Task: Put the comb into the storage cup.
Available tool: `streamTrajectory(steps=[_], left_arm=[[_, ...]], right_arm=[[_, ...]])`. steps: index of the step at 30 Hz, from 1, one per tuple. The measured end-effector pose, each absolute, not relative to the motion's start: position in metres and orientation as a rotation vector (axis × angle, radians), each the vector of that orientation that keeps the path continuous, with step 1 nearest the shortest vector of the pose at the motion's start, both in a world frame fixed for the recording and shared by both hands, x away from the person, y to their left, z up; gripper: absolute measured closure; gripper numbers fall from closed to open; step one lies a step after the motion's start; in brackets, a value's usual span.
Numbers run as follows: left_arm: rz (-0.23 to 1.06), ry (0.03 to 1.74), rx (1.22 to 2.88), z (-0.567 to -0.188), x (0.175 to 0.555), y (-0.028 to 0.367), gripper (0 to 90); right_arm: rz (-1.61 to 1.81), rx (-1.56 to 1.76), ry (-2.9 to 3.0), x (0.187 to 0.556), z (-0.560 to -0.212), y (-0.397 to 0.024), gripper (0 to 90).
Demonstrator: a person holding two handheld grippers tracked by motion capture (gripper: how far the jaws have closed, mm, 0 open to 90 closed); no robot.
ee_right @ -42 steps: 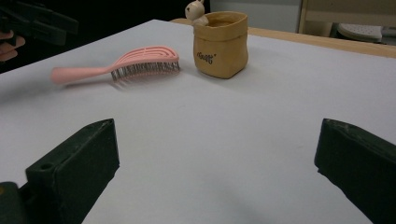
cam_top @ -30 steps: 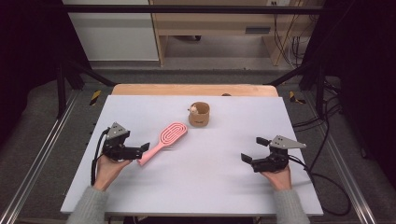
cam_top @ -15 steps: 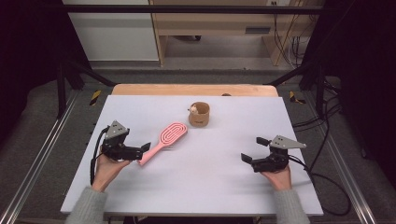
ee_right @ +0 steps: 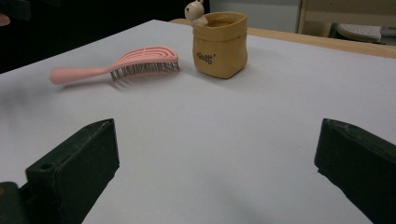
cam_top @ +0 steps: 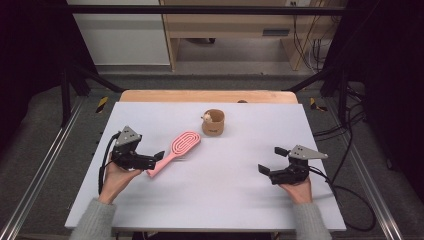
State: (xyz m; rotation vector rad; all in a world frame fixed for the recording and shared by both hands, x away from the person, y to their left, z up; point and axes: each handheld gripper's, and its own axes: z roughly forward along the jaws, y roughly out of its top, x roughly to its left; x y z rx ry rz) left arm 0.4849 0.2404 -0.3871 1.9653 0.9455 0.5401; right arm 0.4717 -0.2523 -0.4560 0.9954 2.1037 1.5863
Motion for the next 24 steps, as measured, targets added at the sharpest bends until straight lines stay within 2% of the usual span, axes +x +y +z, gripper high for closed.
streamTrajectory(steps=[24], left_arm=[[0.486, 0.986, 2.04, -0.411, 0.511, 0.224, 0.0]], right_arm=[[1.582, 0.994, 2.106, 0.472, -0.456, -0.253, 0.2]])
